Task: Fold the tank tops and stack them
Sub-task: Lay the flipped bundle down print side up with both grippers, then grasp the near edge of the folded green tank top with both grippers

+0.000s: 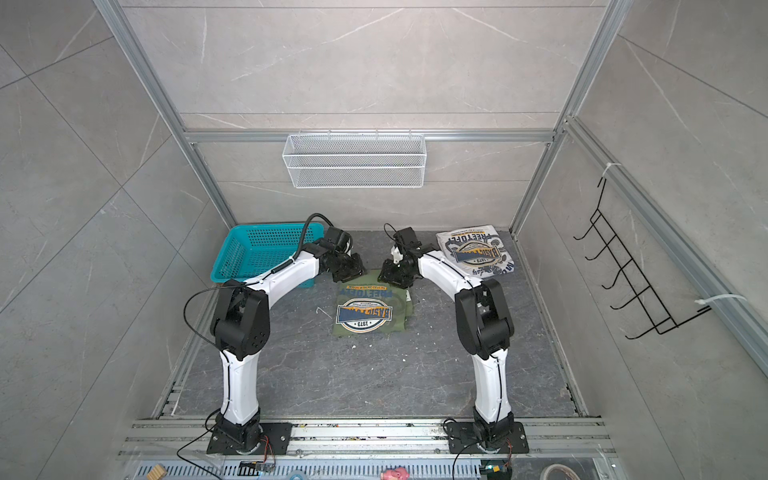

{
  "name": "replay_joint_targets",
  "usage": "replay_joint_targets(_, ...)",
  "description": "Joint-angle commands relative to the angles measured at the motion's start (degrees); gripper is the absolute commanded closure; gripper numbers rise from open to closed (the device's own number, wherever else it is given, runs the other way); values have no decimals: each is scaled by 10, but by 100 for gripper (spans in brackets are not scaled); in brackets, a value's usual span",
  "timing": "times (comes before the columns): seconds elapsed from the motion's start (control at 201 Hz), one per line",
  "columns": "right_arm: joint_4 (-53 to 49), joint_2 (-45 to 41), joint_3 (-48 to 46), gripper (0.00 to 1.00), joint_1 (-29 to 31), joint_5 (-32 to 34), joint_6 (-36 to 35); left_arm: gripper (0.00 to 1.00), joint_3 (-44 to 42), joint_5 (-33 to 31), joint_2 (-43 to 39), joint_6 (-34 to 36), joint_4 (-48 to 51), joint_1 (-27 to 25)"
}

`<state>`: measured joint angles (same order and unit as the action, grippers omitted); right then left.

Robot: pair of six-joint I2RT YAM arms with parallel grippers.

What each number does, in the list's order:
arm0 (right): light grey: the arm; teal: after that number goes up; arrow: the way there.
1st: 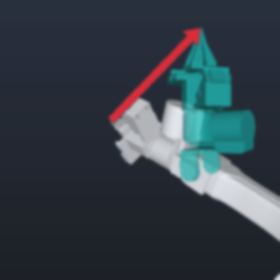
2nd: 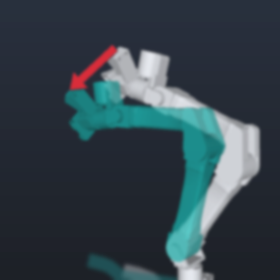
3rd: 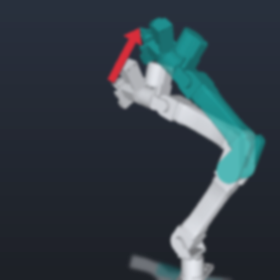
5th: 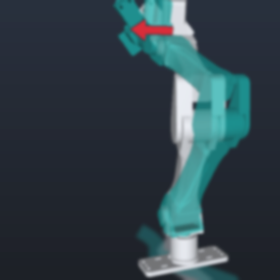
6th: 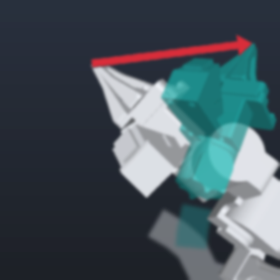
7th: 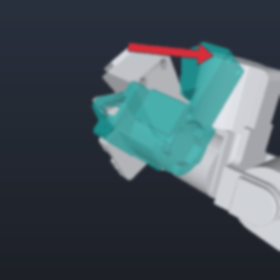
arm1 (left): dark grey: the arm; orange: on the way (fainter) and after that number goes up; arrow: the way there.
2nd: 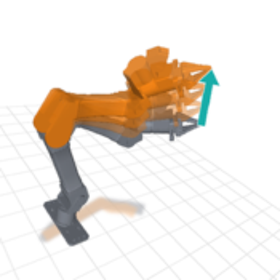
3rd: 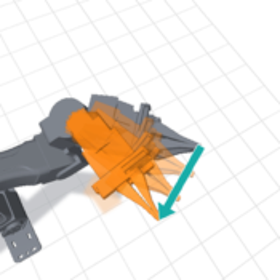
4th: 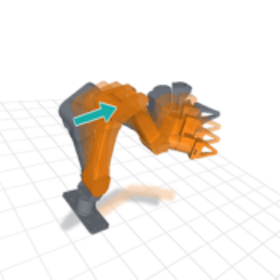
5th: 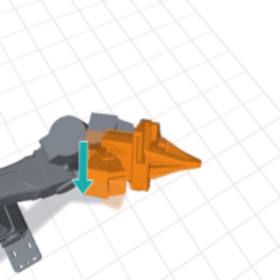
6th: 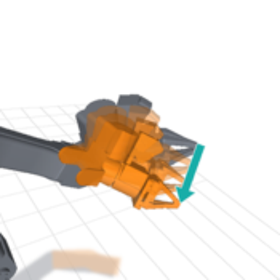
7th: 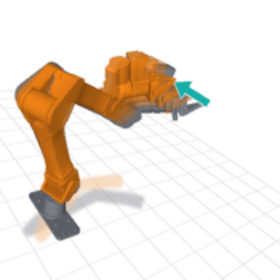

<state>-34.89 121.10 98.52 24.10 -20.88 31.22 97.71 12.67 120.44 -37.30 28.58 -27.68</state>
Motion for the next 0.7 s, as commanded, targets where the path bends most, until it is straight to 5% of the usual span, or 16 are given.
replay_joint_targets(0.0, -16, 68, 69, 56, -11, 35, -10, 66, 42, 3, 44, 9, -31, 13)
replay_joint_targets(0.353, -120, 214, 235, 59, -24, 88, -16, 68, 129, -36, 189, 10, -4, 20)
replay_joint_targets(0.538, -132, 192, 222, 49, -35, 96, -21, 66, 123, -50, 165, 11, 13, 21)
replay_joint_targets(0.697, -118, 86, 157, 36, -43, 102, -39, 52, 142, -55, 86, 30, 71, 21)
